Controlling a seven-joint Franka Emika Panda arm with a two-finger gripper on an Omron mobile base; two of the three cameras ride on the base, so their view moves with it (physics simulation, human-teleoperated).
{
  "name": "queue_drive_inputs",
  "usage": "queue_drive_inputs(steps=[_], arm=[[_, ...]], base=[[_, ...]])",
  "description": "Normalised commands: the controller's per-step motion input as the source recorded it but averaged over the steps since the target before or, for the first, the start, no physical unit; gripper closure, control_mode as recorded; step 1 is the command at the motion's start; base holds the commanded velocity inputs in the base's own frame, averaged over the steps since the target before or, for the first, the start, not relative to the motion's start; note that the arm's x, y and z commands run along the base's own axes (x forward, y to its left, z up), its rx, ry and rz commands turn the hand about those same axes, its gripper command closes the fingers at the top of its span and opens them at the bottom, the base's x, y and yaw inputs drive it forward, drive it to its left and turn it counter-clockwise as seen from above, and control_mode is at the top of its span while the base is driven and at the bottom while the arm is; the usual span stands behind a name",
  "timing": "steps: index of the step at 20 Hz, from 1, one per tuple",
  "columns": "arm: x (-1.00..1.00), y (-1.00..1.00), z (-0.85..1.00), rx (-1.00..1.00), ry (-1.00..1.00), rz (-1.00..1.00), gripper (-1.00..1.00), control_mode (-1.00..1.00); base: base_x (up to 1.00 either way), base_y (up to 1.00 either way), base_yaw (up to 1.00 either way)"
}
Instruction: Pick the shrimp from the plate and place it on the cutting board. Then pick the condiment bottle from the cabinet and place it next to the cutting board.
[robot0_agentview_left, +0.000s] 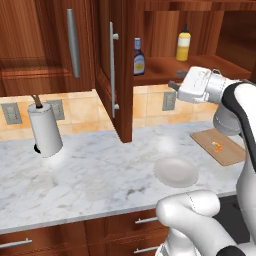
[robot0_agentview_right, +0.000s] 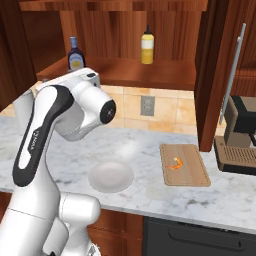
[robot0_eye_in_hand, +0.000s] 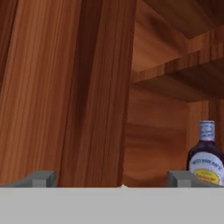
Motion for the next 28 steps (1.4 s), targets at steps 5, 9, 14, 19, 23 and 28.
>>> queue_drive_inputs(steps=[5,9,14,19,23,28], arm=[[0.12,0.11,0.29,0.10,0.05,0.00,-1.00,-1.00],[0.13,0.00,0.22,0.03,0.05,0.00,-1.00,-1.00],[0.23,0.00,0.02,0.00,0.04,0.00,-1.00,-1.00],[0.29,0.00,0.09,0.00,0.06,0.00,-1.00,-1.00],[0.23,0.00,0.18,0.00,0.05,0.00,-1.00,-1.00],[0.08,0.00,0.20,-0.05,0.00,0.00,-1.00,-1.00]], base=[[0.00,0.00,0.00],[0.00,0.00,0.00],[0.00,0.00,0.00],[0.00,0.00,0.00],[0.00,0.00,0.00],[0.00,0.00,0.00]])
